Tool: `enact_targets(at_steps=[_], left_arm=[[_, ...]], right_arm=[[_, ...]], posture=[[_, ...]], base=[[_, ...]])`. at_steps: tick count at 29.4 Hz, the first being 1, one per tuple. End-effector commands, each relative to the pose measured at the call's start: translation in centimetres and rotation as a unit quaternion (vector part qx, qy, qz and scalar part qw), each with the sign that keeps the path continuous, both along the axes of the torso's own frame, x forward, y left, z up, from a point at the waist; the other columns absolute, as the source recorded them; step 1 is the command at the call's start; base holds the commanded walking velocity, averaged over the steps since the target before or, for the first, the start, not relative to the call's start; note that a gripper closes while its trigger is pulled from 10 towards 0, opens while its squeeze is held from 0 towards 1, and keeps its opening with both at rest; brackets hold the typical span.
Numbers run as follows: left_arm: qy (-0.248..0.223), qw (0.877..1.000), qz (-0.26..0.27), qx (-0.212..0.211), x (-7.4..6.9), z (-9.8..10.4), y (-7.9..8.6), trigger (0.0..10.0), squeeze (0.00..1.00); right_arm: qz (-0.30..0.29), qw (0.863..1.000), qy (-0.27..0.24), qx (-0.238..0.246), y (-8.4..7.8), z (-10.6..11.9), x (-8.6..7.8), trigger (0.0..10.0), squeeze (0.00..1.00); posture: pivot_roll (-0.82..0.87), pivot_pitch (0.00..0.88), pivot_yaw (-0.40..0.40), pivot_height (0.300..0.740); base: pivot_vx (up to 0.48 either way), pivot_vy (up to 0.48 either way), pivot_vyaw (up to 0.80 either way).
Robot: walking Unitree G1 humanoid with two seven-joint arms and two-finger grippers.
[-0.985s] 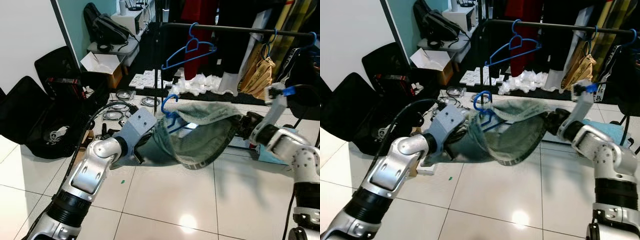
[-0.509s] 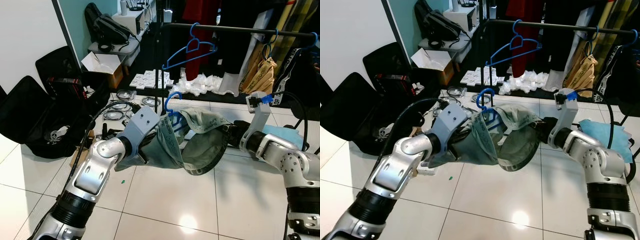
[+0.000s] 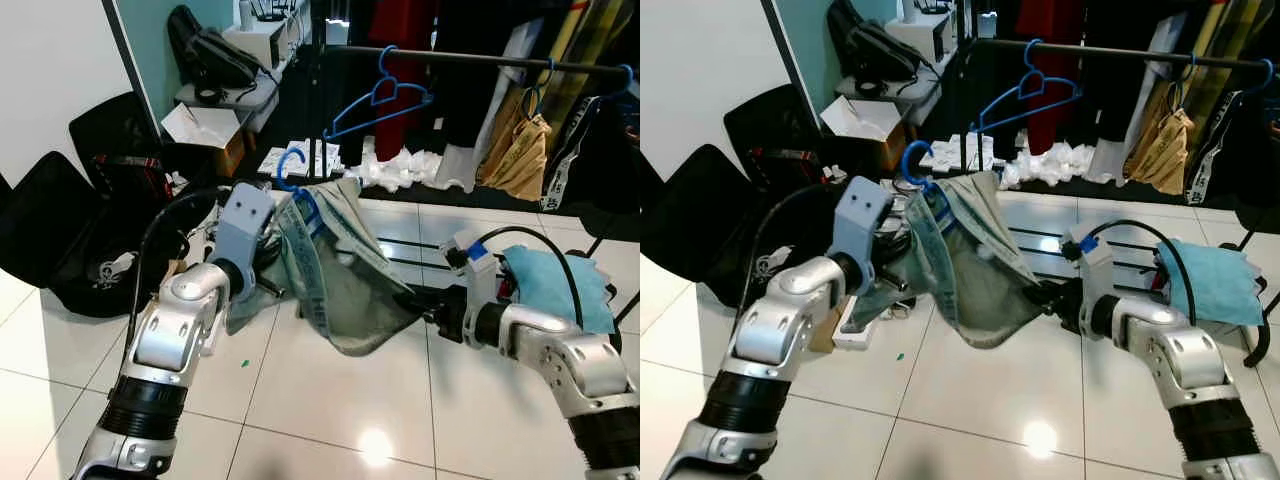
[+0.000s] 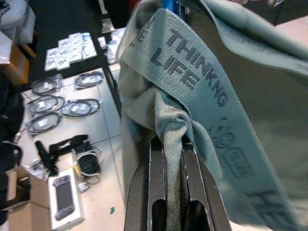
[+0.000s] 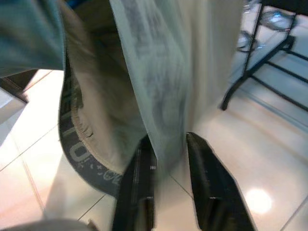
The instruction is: Hang hanger
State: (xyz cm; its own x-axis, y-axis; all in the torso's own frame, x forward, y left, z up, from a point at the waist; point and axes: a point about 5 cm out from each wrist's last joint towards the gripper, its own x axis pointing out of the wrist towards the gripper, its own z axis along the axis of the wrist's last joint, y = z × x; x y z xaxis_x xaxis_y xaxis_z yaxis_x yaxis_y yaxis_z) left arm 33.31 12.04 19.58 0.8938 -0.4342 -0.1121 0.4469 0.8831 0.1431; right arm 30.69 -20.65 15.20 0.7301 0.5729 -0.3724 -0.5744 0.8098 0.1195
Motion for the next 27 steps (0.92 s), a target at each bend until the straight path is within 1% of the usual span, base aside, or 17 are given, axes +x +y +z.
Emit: enact_targets(at_steps=[1,7,9,10,13,14,15,16,17,18,19,21,22,23,24,26,27], left_arm=[[-0.004,0.999,-0.030,-0.012,-0.5,0.5,-0.6,10.0,0.00],[0.009,0.998,-0.056,-0.007,-1.0,0.0,-0.9,10.0,0.00],[0.019,0.998,-0.056,-0.005,-1.1,-0.4,-0.5,10.0,0.00],[0.019,0.998,-0.056,-0.005,-1.1,-0.4,-0.5,10.0,0.00],[0.026,0.999,-0.039,0.004,-1.2,-1.1,0.4,10.0,0.00],[0.026,0.999,-0.039,0.004,-1.2,-1.1,0.4,10.0,0.00],[0.024,0.999,-0.028,0.014,-1.3,-1.7,1.1,10.0,0.00],[0.024,0.999,-0.028,0.014,-1.3,-1.7,1.1,10.0,0.00],[0.014,1.000,-0.018,0.010,-1.6,-2.2,1.7,10.0,0.00],[0.005,1.000,-0.012,0.005,-1.8,-2.4,2.1,10.0,0.00],[0.005,1.000,-0.012,0.005,-1.8,-2.4,2.1,10.0,0.00],[-0.012,1.000,-0.020,-0.004,-2.9,-3.2,1.9,10.0,0.00],[-0.012,1.000,-0.020,-0.004,-2.9,-3.2,1.9,10.0,0.00],[-0.015,0.999,-0.025,-0.017,-3.6,-3.7,1.4,10.0,0.00],[-0.015,0.999,-0.025,-0.017,-3.6,-3.7,1.4,10.0,0.00],[-0.019,0.999,-0.033,-0.029,-4.8,-4.6,-0.3,10.0,0.00],[-0.019,0.999,-0.033,-0.029,-4.8,-4.6,-0.3,10.0,0.00]], right_arm=[[-0.013,1.000,-0.017,-0.005,-0.2,0.2,0.4,10.0,1.00],[-0.020,0.999,-0.015,-0.022,-0.9,-0.2,0.3,10.0,1.00],[-0.028,0.999,-0.012,-0.032,-1.4,-0.7,0.0,10.0,1.00],[-0.028,0.999,-0.012,-0.032,-1.4,-0.7,0.0,10.0,1.00],[-0.046,0.998,-0.019,-0.024,-2.0,-1.4,-0.1,10.0,1.00],[-0.046,0.998,-0.019,-0.024,-2.0,-1.4,-0.1,10.0,1.00],[-0.077,0.997,-0.025,-0.001,-2.4,-1.9,-0.1,10.0,0.00],[-0.077,0.997,-0.025,-0.001,-2.4,-1.9,-0.1,10.0,0.00],[-0.118,0.993,-0.021,0.022,-3.0,-2.8,-0.1,10.0,0.00],[-0.145,0.989,-0.017,0.036,-3.4,-3.4,-0.2,10.0,0.00],[-0.145,0.989,-0.017,0.036,-3.4,-3.4,-0.2,10.0,0.00],[-0.202,0.977,0.002,0.065,-4.3,-5.4,-1.0,10.0,0.00],[-0.202,0.977,0.002,0.065,-4.3,-5.4,-1.0,10.0,0.00],[-0.236,0.969,0.015,0.074,-4.9,-6.7,-1.6,10.0,0.00],[-0.236,0.969,0.015,0.074,-4.9,-6.7,-1.6,10.0,0.00],[-0.288,0.954,0.047,0.074,-6.0,-9.9,-3.6,10.0,0.00],[-0.288,0.954,0.047,0.074,-6.0,-9.9,-3.6,10.0,0.00]], posture=[[-0.03,0.068,0.012,0.740],[-0.03,0.070,0.011,0.740],[-0.03,0.073,0.012,0.740],[-0.03,0.073,0.012,0.740],[-0.04,0.075,0.011,0.740],[-0.04,0.075,0.011,0.740],[-0.04,0.078,0.009,0.740],[-0.04,0.078,0.009,0.740],[-0.04,0.084,0.005,0.740],[-0.04,0.084,0.005,0.740],[-0.04,0.084,0.005,0.740],[-0.04,0.092,0.001,0.740],[-0.04,0.092,0.001,0.740],[-0.04,0.095,-0.001,0.740],[-0.04,0.095,-0.001,0.740],[-0.05,0.097,-0.010,0.740],[-0.05,0.097,-0.010,0.740]], base=[[0.000,0.000,0.00],[0.000,0.000,0.00],[0.000,0.000,0.00],[0.000,0.000,0.00],[0.000,0.000,0.00],[0.000,0.000,0.00],[0.000,0.000,0.00],[0.000,0.000,0.00],[0.000,0.000,0.00],[0.000,0.000,0.00],[0.000,0.000,0.00],[0.000,0.000,-0.35],[0.000,0.000,-0.71],[0.000,0.000,-0.78],[0.000,0.000,-0.78],[0.000,0.000,-0.79],[0.000,0.000,-0.80]])
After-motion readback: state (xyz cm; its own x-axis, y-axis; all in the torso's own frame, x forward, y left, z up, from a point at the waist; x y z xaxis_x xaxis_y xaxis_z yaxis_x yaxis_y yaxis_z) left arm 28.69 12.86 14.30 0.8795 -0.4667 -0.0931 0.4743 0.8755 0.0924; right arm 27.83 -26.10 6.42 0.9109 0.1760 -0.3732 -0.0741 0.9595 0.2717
